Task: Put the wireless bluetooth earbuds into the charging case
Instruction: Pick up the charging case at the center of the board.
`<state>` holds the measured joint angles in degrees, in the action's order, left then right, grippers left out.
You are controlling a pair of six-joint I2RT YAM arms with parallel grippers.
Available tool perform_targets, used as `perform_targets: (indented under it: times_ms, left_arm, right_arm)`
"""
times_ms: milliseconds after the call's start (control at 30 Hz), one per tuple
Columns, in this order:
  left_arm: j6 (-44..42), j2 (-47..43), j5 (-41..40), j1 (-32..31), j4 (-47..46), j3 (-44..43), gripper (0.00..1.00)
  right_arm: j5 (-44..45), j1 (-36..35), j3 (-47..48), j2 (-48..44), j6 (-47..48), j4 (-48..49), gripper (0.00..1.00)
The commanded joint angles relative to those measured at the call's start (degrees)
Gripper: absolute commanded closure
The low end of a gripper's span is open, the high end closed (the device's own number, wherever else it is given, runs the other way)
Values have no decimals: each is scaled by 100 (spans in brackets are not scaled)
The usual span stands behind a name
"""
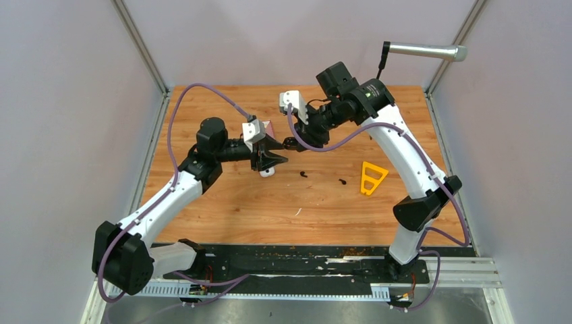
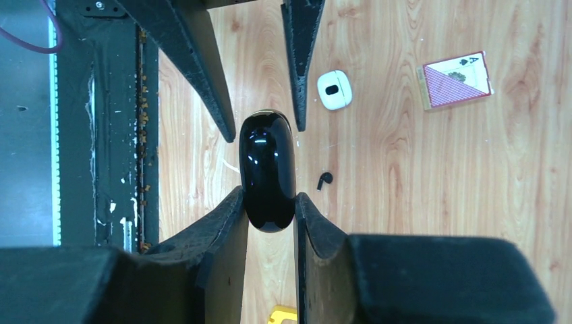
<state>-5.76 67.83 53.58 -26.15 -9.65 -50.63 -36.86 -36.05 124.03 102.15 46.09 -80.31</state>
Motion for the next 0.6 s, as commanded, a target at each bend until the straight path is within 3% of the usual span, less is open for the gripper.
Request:
perform_targets:
  times_ms: [0, 233, 567]
  left_arm:
    - [-61, -114, 102, -30, -238, 22, 48]
    - [1017, -73, 3, -31, -1399, 268, 49]
    - [1094, 46, 36, -65, -1535, 247, 55]
  right_arm:
    - [296, -99, 314, 116, -144, -20, 100]
    - [277, -138, 341, 209, -158, -125, 100]
    - [363, -150, 412, 296, -133, -186, 100]
